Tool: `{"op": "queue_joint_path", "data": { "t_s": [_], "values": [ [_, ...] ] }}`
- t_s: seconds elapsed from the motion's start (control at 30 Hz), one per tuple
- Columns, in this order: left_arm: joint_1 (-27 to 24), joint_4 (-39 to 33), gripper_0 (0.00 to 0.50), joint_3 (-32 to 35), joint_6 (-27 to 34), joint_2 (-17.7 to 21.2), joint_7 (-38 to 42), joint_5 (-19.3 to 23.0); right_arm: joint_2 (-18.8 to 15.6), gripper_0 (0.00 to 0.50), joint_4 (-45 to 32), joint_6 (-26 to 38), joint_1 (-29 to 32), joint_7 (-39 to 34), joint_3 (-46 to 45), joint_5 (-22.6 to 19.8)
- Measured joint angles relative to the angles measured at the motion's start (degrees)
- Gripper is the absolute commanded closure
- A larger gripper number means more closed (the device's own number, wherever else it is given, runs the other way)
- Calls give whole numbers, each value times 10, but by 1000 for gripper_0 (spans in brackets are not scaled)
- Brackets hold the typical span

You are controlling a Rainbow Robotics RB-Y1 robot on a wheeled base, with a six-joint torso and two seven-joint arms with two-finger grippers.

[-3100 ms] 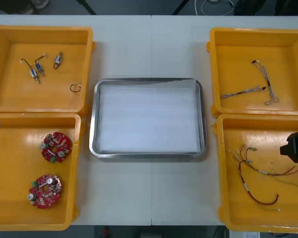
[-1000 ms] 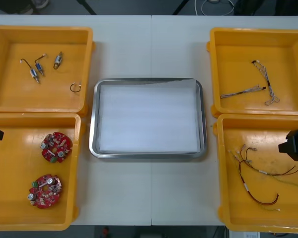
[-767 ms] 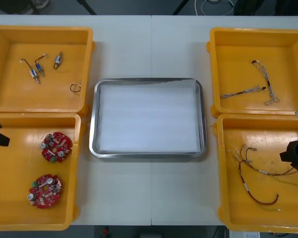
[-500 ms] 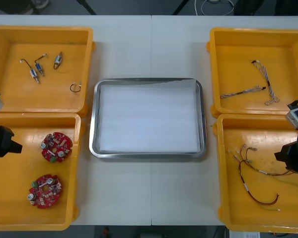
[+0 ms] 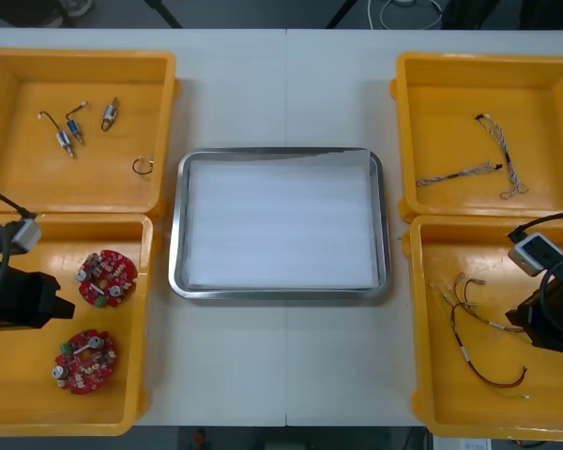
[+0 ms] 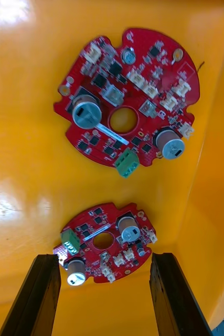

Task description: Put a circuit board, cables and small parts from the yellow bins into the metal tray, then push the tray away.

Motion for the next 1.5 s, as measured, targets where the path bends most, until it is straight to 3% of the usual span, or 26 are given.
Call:
{"op": "queue_joint_path", "data": {
  "t_s": [0.2, 0.47, 0.83, 1.3, 1.37, 1.4, 1.43, 1.5],
  "values": [
    [5, -1, 0, -46, -23, 0, 0, -42, -4, 0, 30, -39, 0, 98, 15, -1],
    [5, -1, 0, -92, -55, -1, 0, -76, -19, 0, 41, -54, 1, 132, 47, 2],
    [6, -1, 0, -137, -84, -1, 0, -96, -65, 0, 45, -105, 20, 136, 107, 29],
    [14, -1, 0, -161, -105, -1, 0, -122, -73, 0, 79, -135, 24, 136, 120, 29],
    [14, -1, 0, -162, -105, -1, 0, -124, -74, 153, 79, -136, 24, 136, 121, 29],
    [14, -1, 0, -163, -105, -1, 0, -125, -75, 334, 79, -136, 24, 136, 123, 29],
    [14, -1, 0, -164, -105, -1, 0, -126, -75, 429, 79, -136, 24, 136, 125, 29],
    [14, -1, 0, -164, -105, -1, 0, -127, -76, 500, 79, -136, 24, 136, 128, 29]
  ]
}}
